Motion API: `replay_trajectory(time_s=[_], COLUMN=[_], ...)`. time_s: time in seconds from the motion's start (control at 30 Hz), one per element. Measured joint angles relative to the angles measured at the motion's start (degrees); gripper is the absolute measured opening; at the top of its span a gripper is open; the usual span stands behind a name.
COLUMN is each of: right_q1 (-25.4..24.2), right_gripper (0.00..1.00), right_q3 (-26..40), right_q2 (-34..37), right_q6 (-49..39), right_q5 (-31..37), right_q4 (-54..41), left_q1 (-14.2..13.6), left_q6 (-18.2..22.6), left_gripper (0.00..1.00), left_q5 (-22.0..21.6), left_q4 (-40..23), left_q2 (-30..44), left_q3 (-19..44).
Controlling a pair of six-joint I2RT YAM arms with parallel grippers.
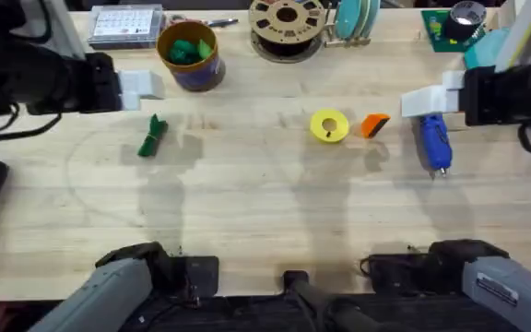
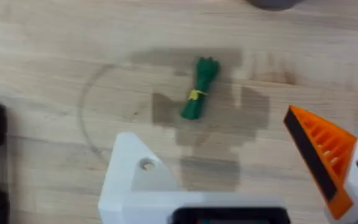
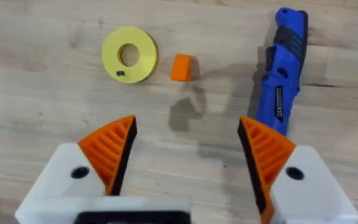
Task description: Pick up the gripper from the table and insert it into the empty holder that is missing its gripper. Then pick up a screw, insert it into the mounting hole, and use the screwdriver to tighten it. Finally, clean up the table by picking up the vegetable and placing it into the bucket.
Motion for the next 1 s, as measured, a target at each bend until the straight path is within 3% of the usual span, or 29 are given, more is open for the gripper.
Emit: replay_trajectory(time_s=[0.13,0.3,0.5,0.9,0.93,1.0], right_q1=[0.0,0.0,0.0,0.0,0.0,0.0], right_gripper=[0.997,0.997,0.996,0.996,0.996,0.997], right_q3=[0.0,0.0,0.0,0.0,0.0,0.0], right_q2=[0.0,0.0,0.0,0.0,0.0,0.0], right_q6=[0.0,-0.2,-0.2,-0.2,-0.2,-0.2], right_q5=[0.0,0.0,0.0,0.0,0.0,0.0], right_q4=[1.0,1.1,1.1,1.1,1.1,1.1], left_q1=[3.1,3.2,3.7,4.2,4.3,4.8], left_q6=[2.5,6.7,8.6,10.0,10.0,10.2], left_gripper=[0.986,0.986,0.986,0.983,0.973,0.836], left_q5=[0.2,1.0,1.5,1.1,1.1,1.0], left_q4=[0.0,1.4,4.0,7.6,7.7,8.1], left_q2=[5.7,14.9,24.6,32.4,32.8,34.0], left_q3=[0.1,0.1,0.1,0.1,0.1,0.1])
